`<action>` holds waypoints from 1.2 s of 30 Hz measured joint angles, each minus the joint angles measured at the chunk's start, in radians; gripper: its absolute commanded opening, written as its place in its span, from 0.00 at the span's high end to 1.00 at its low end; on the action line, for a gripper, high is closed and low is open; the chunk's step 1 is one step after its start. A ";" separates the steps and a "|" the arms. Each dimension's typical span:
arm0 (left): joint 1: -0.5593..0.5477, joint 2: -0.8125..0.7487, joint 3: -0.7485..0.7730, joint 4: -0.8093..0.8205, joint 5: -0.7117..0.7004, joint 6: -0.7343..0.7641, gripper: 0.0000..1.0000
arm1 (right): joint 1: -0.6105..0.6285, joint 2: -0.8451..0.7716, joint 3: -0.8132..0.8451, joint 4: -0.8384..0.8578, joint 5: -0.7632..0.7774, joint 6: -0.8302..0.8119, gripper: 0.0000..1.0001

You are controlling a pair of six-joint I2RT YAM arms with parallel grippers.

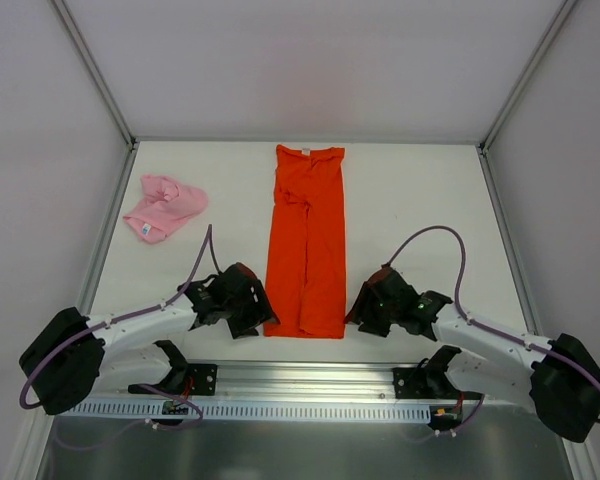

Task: Fold and stack the t-shirts
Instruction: Grab the bottom of the folded rectangular tshirt with both arms

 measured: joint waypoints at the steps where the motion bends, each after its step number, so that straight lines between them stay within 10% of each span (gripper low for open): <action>1: -0.007 0.010 0.006 0.003 -0.005 -0.005 0.36 | 0.006 -0.009 -0.001 -0.003 0.005 0.008 0.48; 36: -0.110 -0.013 -0.027 0.002 -0.096 -0.202 0.56 | 0.230 0.111 0.005 0.143 0.107 0.262 0.53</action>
